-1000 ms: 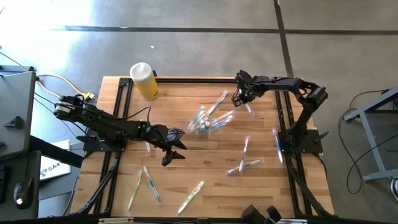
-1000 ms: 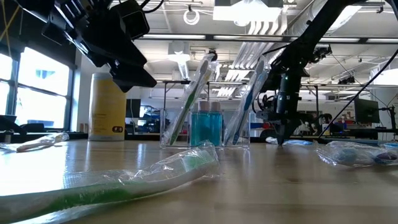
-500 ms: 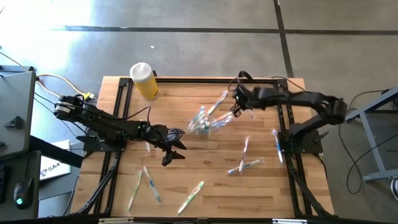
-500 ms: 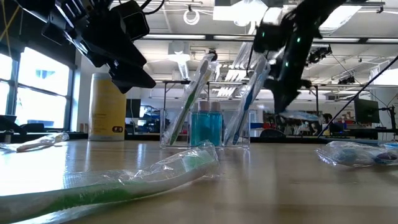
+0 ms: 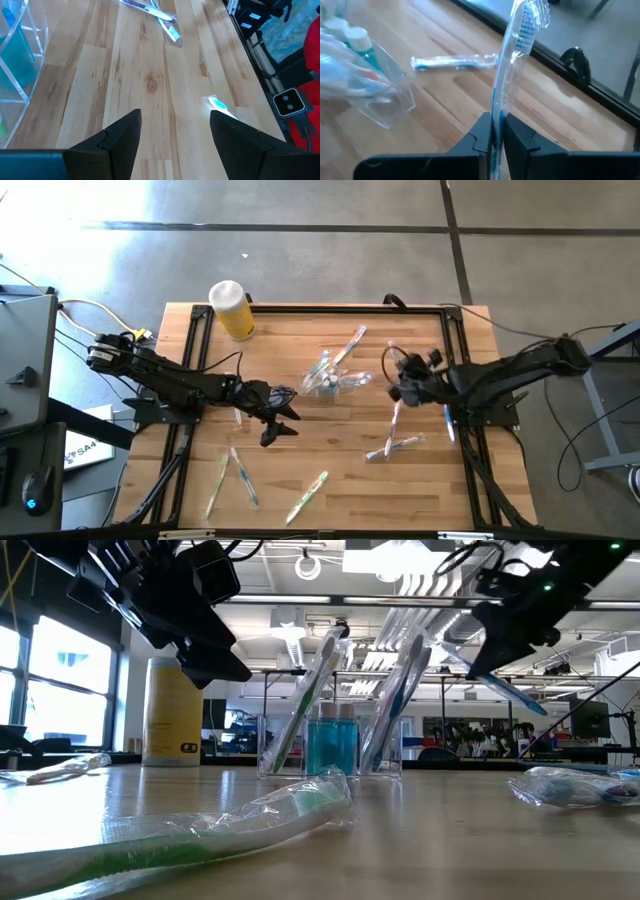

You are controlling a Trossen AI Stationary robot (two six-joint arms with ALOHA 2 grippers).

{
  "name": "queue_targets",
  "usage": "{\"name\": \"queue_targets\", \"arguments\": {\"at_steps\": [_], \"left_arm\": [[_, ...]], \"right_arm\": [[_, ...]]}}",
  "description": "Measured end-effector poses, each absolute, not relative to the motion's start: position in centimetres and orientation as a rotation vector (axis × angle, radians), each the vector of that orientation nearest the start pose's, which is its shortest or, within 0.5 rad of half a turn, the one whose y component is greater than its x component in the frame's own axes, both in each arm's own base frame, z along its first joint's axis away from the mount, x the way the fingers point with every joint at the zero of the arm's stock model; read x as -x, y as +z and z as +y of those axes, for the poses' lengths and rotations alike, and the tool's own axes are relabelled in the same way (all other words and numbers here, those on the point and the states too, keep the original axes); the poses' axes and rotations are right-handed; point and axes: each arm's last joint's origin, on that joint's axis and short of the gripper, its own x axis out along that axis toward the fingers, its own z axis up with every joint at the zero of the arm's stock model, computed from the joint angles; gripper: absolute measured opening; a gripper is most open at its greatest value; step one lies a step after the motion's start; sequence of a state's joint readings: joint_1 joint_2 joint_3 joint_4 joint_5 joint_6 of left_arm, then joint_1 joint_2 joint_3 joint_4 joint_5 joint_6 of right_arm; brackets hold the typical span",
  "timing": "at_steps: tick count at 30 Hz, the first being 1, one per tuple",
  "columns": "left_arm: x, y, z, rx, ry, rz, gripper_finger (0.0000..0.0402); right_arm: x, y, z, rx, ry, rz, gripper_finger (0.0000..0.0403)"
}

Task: Pick & Place toothbrushing station
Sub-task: Put the blue toothbrush into the transparent organizer

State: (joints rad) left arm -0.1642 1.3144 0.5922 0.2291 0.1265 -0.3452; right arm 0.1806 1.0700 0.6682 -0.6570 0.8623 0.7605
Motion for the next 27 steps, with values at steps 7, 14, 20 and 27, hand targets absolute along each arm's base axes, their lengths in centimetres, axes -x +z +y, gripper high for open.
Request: {"name": "queue_targets", "arguments": {"at_steps": [7,14,20,27], "left_arm": [[-25.7,19.6,-4.6,0.325,-0.191,0.537,0.0232],[-25.8,19.6,-4.6,0.324,-0.187,0.535,0.0232],[-25.8,19.7,-4.6,0.323,-0.181,0.529,0.0232],[-25.8,19.7,-4.6,0.325,-0.181,0.529,0.0232]], "right_arm": [[-17.9,21.9,4.2,-0.090,-0.870,0.458,0.0021],[-20.4,22.4,8.3,0.039,-0.777,0.261,0.0021],[-23.1,20.9,9.4,0.136,-0.801,0.240,0.0021],[-26.9,19.3,8.5,0.159,-0.713,0.242,0.0021]]}}
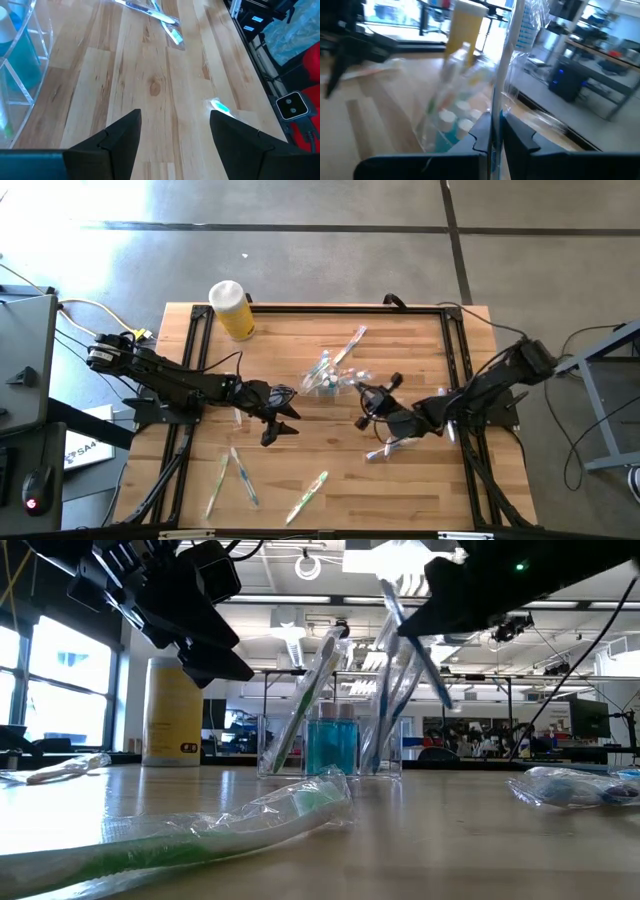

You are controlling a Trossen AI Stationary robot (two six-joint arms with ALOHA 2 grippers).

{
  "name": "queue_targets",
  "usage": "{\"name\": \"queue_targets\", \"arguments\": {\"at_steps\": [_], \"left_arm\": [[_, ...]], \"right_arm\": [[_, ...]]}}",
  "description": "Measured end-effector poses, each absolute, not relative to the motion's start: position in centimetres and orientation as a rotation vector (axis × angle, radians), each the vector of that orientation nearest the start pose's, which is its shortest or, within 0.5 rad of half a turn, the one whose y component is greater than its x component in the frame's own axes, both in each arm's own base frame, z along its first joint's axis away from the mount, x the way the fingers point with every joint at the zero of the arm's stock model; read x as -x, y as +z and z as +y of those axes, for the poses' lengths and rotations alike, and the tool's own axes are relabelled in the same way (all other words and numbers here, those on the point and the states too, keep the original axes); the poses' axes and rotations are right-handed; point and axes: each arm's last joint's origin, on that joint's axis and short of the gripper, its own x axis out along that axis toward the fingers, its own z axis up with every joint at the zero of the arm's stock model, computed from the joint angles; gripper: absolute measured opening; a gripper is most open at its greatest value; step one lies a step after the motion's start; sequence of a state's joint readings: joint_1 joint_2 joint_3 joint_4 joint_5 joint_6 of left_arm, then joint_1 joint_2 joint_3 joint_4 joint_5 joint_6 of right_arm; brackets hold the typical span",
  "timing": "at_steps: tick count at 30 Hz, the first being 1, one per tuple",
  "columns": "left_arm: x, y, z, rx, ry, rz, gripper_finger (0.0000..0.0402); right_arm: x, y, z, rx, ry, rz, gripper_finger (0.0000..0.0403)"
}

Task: Pick & Place toothbrushing station
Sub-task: Put the blue toothbrush into the transparent organizer

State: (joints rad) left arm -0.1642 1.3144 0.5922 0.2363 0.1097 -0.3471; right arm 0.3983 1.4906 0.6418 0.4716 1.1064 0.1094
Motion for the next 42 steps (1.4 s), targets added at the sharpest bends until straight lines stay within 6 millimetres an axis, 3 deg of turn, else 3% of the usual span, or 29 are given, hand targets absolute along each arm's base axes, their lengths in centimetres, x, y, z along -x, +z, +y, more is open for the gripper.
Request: {"name": "queue_targets", "arguments": {"at_steps": [7,21,26,35,42], "left_arm": [[-25.8,19.7,-4.6,0.348,-0.175,0.531,0.0232],[-25.7,19.6,-5.0,0.316,-0.184,0.536,0.0232],[-25.7,19.6,-4.9,0.312,-0.181,0.535,0.0232],[-25.6,19.5,-4.9,0.311,-0.177,0.551,0.0232],[-25.7,19.5,-4.9,0.288,-0.179,0.543,0.0232]], "right_arm": [[-29.0,20.2,6.6,0.197,-0.627,0.133,0.0020],[-30.1,20.4,2.0,0.146,-0.629,0.109,0.0020],[-30.7,19.0,1.0,0.128,-0.609,0.106,0.0020],[-30.9,16.1,1.0,0.102,-0.613,0.097,0.0020],[-30.5,15.6,1.4,0.115,-0.625,0.114,0.0020]]}}
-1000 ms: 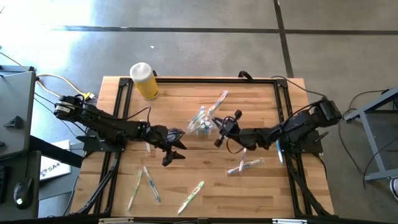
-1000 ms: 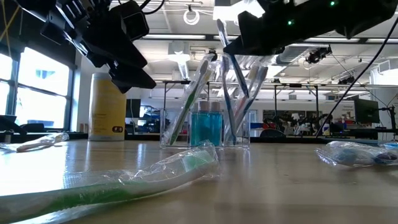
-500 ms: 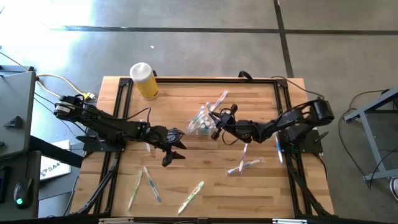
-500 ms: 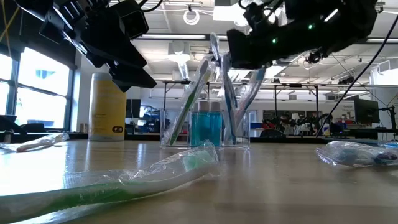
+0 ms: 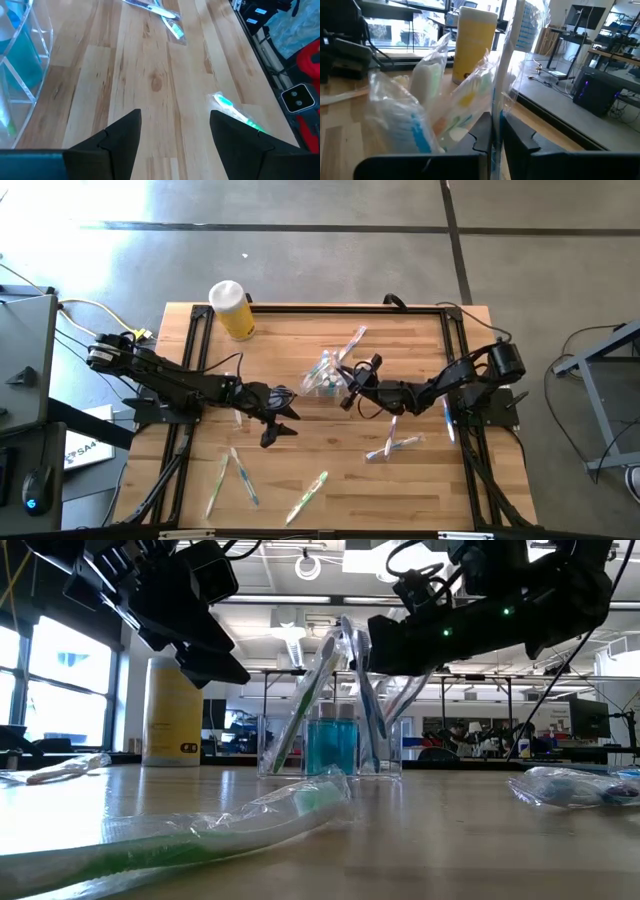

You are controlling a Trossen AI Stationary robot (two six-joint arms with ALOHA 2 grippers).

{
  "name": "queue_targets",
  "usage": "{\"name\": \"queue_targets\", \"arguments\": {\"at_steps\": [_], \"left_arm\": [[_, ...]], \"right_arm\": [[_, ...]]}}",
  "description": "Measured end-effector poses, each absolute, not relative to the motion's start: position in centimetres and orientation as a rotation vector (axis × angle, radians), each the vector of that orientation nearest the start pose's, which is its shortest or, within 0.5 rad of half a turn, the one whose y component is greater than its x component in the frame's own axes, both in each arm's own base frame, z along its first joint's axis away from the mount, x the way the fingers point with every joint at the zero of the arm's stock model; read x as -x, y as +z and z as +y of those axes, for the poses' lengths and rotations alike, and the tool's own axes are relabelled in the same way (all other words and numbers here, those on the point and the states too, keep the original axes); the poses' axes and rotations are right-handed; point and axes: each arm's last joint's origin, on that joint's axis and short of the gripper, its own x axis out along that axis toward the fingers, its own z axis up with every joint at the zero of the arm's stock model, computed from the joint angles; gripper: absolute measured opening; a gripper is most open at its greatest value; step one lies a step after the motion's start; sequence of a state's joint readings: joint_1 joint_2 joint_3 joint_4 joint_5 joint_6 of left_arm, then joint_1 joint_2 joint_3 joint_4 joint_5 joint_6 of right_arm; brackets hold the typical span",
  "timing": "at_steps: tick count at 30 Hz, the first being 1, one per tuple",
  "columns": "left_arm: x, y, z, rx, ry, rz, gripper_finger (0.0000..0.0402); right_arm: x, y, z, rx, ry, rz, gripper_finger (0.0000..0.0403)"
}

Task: Pick & Place toothbrushing station
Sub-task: Put the blue toothbrush into the transparent organizer

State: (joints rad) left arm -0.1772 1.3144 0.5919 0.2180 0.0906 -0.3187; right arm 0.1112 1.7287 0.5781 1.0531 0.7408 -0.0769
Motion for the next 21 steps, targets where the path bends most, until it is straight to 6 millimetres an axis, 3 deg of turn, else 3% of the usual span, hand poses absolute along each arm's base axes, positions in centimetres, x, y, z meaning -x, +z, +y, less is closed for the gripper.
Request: {"name": "queue_targets", "arguments": {"at_steps": [21], "left_arm": [[-25.73,19.67,-4.88,0.290,-0.183,0.525,0.0232]], "right_arm": [[-30.55,15.54,1.28,0.177,-0.613,0.143,0.0050]]}}
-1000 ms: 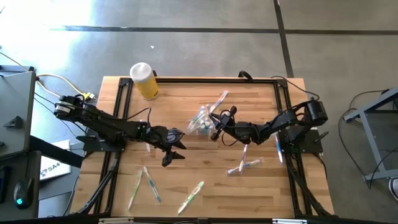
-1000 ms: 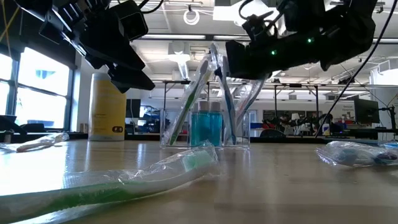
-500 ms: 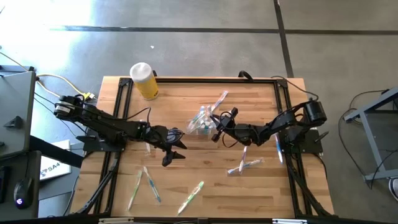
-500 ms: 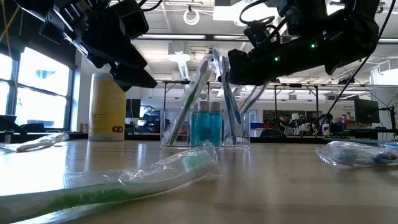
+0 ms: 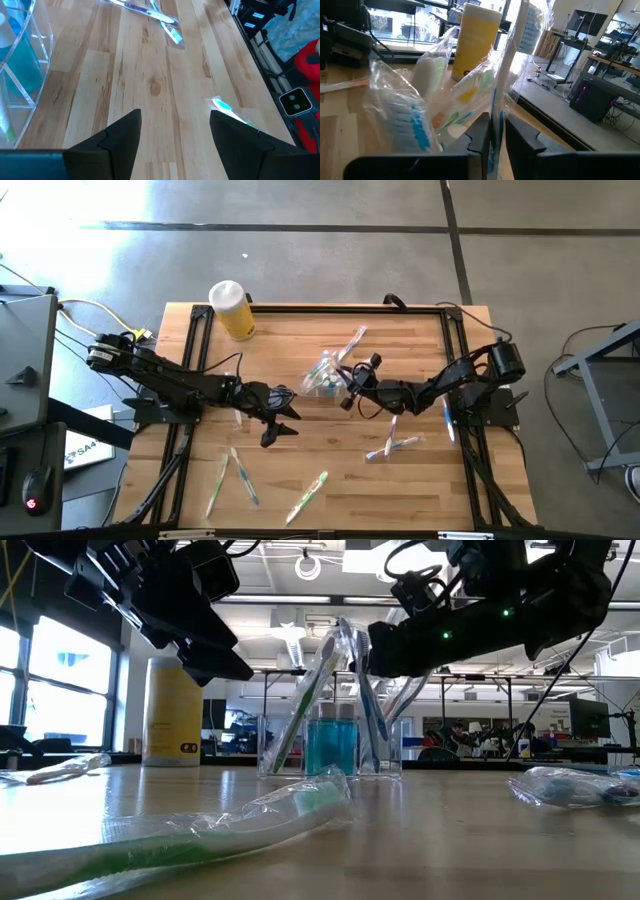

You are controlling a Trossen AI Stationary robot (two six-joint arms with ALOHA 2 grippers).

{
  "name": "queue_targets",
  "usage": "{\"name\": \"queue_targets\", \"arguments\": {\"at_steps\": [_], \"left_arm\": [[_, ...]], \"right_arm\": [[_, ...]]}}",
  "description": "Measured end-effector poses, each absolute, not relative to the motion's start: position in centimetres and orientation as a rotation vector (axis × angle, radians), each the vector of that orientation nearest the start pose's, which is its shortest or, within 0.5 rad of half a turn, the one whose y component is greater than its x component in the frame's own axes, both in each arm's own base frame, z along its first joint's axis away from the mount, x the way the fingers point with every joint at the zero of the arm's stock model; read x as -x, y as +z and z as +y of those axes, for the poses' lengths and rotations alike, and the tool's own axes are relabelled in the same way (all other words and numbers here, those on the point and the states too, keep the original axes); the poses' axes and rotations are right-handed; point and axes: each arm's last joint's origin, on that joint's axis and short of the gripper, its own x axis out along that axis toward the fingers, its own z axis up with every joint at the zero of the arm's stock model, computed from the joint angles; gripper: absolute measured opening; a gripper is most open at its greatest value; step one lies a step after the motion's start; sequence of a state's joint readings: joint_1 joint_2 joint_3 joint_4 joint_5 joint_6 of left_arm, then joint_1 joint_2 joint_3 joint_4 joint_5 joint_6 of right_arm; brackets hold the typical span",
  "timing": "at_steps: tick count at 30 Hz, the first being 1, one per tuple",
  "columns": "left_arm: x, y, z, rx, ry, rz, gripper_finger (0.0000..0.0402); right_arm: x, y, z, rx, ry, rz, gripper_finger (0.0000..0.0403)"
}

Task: Pick & Place toothbrushing station
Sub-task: Put the blue toothbrush into the transparent organizer

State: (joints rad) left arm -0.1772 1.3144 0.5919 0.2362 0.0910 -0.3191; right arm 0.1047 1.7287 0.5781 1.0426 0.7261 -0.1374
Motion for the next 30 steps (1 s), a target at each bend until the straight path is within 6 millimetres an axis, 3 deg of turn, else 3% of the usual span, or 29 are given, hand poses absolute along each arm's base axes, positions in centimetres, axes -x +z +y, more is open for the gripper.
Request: {"name": "queue_targets", "arguments": {"at_steps": [18,30], "left_arm": [[-25.7,19.7,-4.9,0.290,-0.183,0.525,0.0232],[-25.7,19.7,-4.9,0.289,-0.178,0.524,0.0232]], "right_arm": [[-30.2,15.7,2.3,0.315,-0.695,0.185,0.0211],[-30.0,17.2,3.8,0.391,-0.708,0.093,0.0218]]}}
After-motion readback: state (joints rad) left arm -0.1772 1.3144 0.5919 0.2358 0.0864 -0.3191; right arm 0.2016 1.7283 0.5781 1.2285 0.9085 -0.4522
